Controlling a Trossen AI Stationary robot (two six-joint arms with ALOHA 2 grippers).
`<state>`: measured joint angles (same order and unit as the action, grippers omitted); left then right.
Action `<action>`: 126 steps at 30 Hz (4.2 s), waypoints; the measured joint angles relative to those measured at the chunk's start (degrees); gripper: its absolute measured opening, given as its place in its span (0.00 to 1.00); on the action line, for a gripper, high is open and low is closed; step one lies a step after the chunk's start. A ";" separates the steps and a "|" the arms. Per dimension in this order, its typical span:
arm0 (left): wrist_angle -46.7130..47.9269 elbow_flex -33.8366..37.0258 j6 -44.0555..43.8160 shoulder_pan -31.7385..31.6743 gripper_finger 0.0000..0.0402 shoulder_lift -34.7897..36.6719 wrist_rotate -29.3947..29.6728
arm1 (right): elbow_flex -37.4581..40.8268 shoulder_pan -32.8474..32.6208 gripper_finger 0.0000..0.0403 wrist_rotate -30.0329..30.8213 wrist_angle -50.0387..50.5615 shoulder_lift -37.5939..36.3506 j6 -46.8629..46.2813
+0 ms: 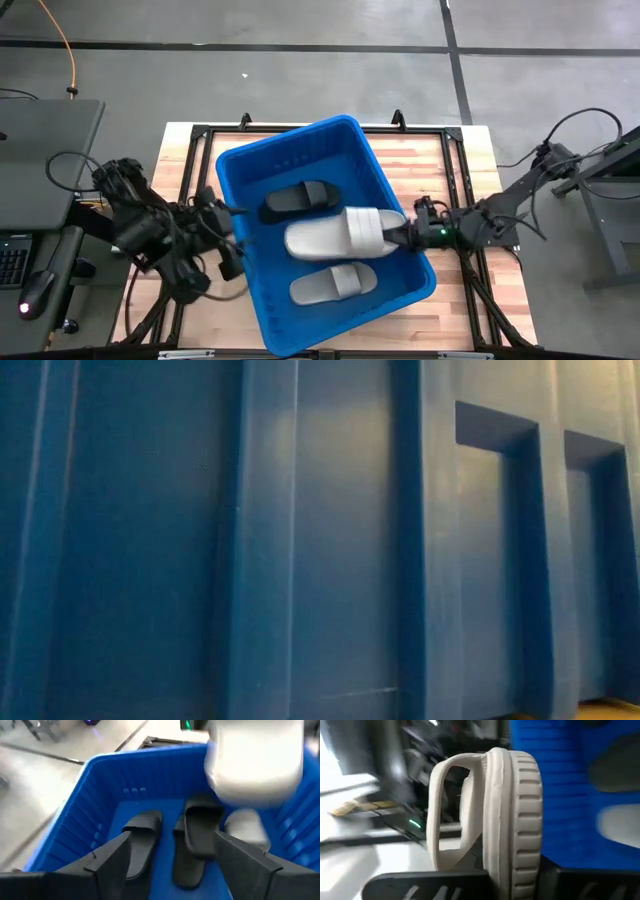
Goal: Pick and place slides into bin
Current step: Put the white slide in the bin
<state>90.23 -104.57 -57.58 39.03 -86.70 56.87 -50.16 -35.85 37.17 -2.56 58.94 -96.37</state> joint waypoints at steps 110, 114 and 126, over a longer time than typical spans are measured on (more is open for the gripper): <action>-8.78 -8.20 15.93 -3.76 0.72 21.73 -2.30 | -53.98 16.94 0.67 -52.02 66.88 58.20 -0.48; -8.80 -8.20 15.98 -3.76 0.72 21.73 -2.30 | -54.04 17.15 0.72 -53.47 67.58 58.68 -0.01; -9.43 -8.20 17.82 -3.76 0.72 21.73 -2.24 | -57.47 17.07 0.72 -56.55 75.39 58.38 -0.64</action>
<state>80.79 -112.77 -39.77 35.27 -64.97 54.63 -107.63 -18.78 -19.39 72.83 117.32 -97.01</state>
